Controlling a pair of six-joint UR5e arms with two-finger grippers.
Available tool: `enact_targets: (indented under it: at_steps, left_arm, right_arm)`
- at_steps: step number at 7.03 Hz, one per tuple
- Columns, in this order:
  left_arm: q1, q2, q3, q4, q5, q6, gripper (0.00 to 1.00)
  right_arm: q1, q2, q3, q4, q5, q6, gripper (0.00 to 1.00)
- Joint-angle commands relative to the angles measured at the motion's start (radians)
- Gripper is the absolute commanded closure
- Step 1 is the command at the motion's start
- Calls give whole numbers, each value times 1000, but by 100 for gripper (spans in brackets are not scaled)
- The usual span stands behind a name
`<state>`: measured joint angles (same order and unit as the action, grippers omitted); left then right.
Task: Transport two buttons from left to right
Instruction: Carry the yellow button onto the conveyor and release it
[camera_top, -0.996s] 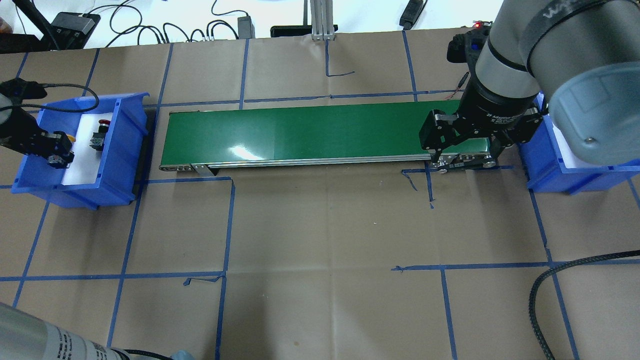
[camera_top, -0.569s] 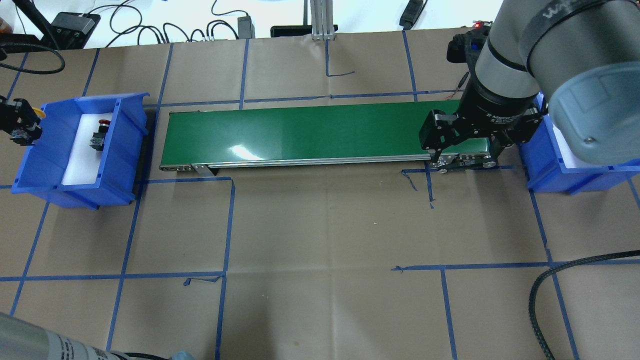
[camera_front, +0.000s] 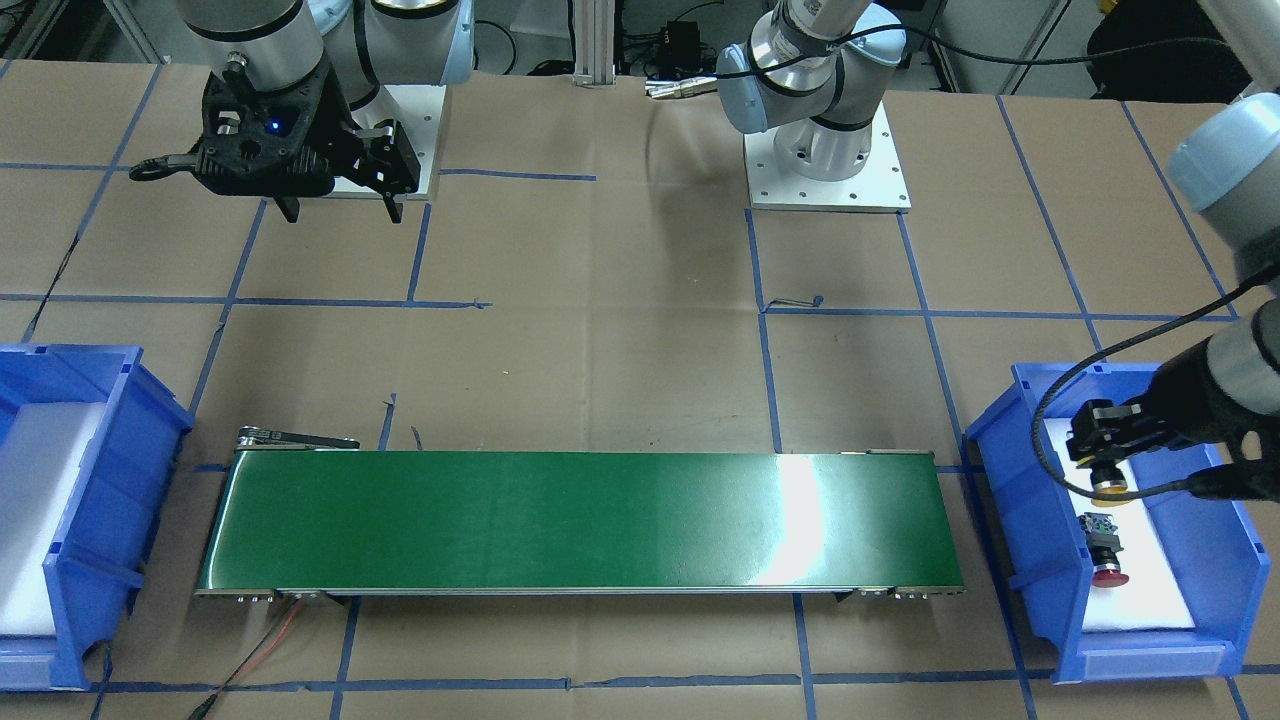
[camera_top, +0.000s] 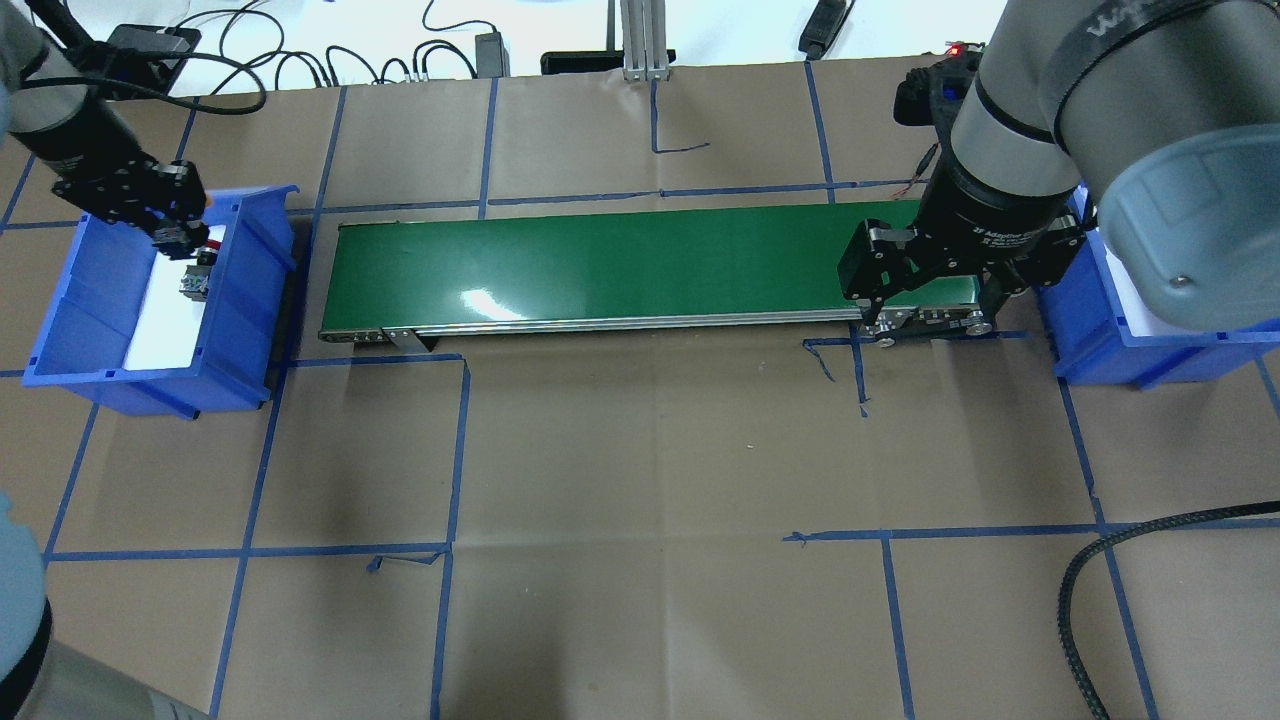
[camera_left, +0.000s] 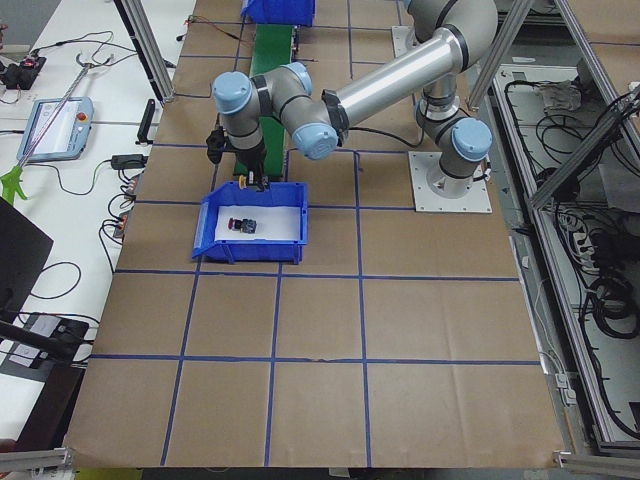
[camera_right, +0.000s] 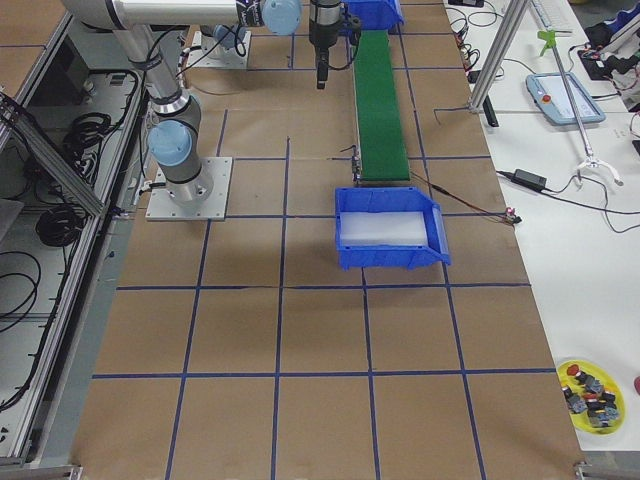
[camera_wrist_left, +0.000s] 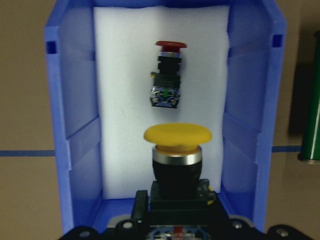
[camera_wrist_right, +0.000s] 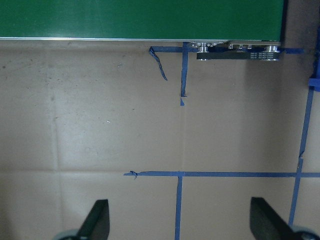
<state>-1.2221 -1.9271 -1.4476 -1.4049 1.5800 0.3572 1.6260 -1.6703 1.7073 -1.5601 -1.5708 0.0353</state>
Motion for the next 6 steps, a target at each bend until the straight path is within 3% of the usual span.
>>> enact_targets:
  at_steps: [1, 2, 4, 6]
  left_arm:
    - [-156, -15, -3, 6, -6, -145, 100]
    - [-207, -51, -7, 9, -9, -215, 100]
    - [-307, -133, -20, 172, -6, -289, 100]
    - [-312, -116, -95, 223, -5, -296, 100]
  right_arm:
    - [0, 1, 0, 0, 0, 0, 0]
    - [0, 0, 0, 0, 0, 0, 0]
    - [0, 0, -2, 0, 0, 0, 0]
    - [0, 0, 0, 0, 0, 0, 0]
